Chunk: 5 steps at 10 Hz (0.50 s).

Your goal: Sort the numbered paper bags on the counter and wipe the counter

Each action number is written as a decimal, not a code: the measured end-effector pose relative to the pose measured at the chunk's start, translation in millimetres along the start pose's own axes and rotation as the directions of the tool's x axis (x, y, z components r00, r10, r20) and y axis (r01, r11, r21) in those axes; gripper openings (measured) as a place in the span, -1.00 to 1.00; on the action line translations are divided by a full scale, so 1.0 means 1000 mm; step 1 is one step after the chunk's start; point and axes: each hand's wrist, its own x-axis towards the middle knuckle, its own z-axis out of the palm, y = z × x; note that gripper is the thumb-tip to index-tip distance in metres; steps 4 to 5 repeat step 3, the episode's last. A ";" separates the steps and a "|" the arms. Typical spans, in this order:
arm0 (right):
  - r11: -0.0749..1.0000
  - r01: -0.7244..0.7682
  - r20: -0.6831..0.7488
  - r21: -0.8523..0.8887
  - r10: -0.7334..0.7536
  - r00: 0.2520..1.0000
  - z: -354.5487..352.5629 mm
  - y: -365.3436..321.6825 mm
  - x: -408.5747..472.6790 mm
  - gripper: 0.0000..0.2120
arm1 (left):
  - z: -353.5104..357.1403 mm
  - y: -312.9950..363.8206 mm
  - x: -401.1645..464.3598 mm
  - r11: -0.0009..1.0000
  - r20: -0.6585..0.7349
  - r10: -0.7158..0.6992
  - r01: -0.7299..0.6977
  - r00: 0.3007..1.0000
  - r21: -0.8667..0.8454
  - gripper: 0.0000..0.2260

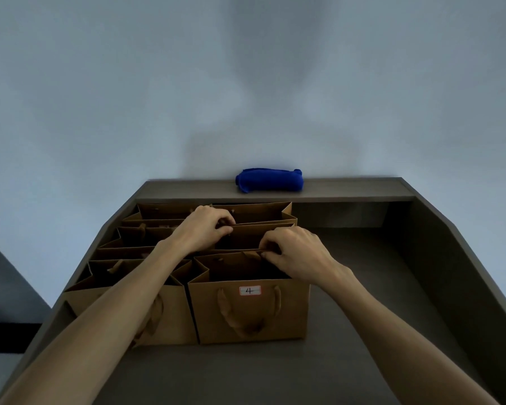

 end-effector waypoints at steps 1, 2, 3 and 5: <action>1.000 0.013 -0.010 0.013 -0.012 1.000 -0.001 0.001 -0.002 -0.81 | -0.002 0.004 -0.005 1.000 -0.029 -0.001 0.000 1.000 -0.013 -0.76; 0.999 0.027 -0.051 0.045 -0.025 0.998 0.000 0.003 -0.005 -0.80 | -0.004 0.011 -0.011 0.999 -0.107 0.013 -0.017 0.994 -0.030 -0.76; 0.993 0.068 -0.132 0.093 -0.055 0.990 -0.005 0.003 -0.015 -0.81 | -0.008 0.023 -0.025 0.994 -0.217 0.031 -0.053 0.976 -0.095 -0.79; 0.993 0.068 -0.132 0.093 -0.055 0.990 -0.005 0.003 -0.015 -0.81 | -0.008 0.023 -0.025 0.994 -0.217 0.031 -0.053 0.976 -0.095 -0.79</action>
